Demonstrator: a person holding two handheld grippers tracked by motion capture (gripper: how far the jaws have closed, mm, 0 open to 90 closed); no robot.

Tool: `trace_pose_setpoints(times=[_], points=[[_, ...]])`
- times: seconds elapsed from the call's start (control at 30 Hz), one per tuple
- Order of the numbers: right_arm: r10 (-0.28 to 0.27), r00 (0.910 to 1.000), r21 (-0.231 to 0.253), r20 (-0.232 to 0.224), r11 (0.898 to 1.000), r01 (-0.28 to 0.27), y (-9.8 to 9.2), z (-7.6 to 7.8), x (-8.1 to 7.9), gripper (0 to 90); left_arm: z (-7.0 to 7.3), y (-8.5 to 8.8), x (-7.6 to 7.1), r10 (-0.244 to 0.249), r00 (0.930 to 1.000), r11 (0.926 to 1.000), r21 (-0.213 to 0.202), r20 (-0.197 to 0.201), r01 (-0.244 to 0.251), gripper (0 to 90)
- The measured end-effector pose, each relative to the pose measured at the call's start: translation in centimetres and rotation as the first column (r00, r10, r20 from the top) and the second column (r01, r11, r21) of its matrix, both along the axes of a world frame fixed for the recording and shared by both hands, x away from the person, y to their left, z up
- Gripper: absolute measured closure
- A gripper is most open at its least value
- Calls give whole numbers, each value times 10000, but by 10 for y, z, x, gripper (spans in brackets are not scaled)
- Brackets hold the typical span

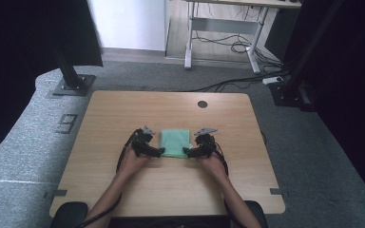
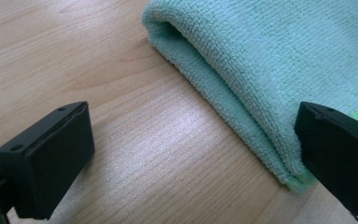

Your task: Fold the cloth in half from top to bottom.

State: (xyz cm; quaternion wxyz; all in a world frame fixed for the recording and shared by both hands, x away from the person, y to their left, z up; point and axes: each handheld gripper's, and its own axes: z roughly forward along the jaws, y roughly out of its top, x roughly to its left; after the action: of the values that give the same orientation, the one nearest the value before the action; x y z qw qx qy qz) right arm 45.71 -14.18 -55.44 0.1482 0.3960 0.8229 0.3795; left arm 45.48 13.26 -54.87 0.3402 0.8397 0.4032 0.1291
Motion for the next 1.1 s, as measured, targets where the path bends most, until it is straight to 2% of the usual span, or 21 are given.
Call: trace_pose_setpoints(times=[0.2,0.37,0.6,0.83,1.1], points=[[114,9996,242,-254,9996,-108,-1,3,-1,85,3,4,-2,-61,9998,9997,-246,-180,57,0],[274,9996,105,-81,9996,-273,-2,12,-7,75,12,3,-11,-352,9993,9994,-37,85,352,9],[504,9985,-1,230,9987,-504,-4,28,-18,67,27,9,-24,-657,9975,9976,-206,265,662,7],[691,9969,-208,371,9974,-684,-9,37,-32,59,36,17,-37,-904,9950,9959,-30,421,906,7],[738,9963,-239,447,9971,-728,-18,42,-44,57,44,23,-53,-1034,9914,9945,257,799,1016,3]])
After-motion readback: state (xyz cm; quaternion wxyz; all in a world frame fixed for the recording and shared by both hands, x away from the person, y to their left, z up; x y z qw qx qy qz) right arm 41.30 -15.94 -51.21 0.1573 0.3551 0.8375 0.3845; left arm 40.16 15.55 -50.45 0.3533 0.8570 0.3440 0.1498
